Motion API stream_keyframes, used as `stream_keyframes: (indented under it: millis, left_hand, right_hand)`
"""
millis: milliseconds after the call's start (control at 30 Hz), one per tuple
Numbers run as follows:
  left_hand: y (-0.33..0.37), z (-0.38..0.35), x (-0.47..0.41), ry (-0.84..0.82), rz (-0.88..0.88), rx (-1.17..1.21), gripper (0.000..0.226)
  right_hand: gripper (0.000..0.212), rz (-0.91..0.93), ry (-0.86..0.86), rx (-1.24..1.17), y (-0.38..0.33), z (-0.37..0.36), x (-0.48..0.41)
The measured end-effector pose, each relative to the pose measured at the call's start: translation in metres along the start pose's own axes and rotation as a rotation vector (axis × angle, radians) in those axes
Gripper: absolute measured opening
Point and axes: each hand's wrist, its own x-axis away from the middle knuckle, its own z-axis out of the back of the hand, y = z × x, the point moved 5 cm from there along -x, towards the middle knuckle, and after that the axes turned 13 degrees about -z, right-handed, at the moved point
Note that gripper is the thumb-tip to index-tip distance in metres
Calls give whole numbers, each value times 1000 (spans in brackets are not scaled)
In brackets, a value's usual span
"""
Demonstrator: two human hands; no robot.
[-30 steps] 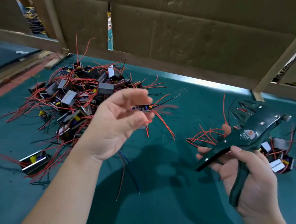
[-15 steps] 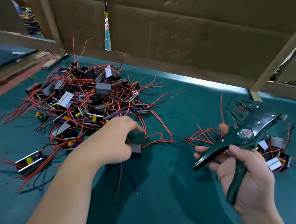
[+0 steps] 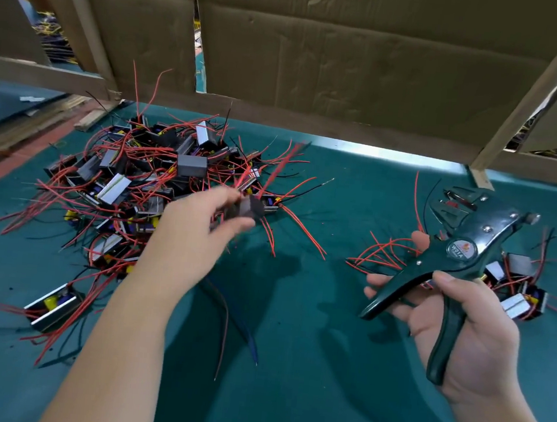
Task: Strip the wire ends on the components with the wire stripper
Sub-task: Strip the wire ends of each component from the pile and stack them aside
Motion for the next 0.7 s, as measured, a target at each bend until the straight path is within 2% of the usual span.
stream_keyframes:
  millis: [100,200,267,400,500,600,700]
  left_hand:
    - [18,12,-4,206,-146,182,22]
    - [21,20,-3,412,-138,448,22]
    - [20,22,-4,455,-112,543,22]
    - [21,16,-6,457,-118,942,25]
    - [23,5,-4,378,-27,887,26]
    - [30,-9,-3,263,13,737,25]
    - [44,-27,2,121,-49,459,32]
  right_hand:
    - [38,-5,0,-9,0,1,0]
    - [40,-2,1,-10,0,0,0]
    - [40,-2,6,-6,1,1,-1]
    - [41,-13,-2,-16,0,-2,0]
    - [40,-31,-26,-20,-2,-6,3]
    - [62,-115,-162,-76,0,-16,7]
    - [82,-223,-386,-148,5,-31,15]
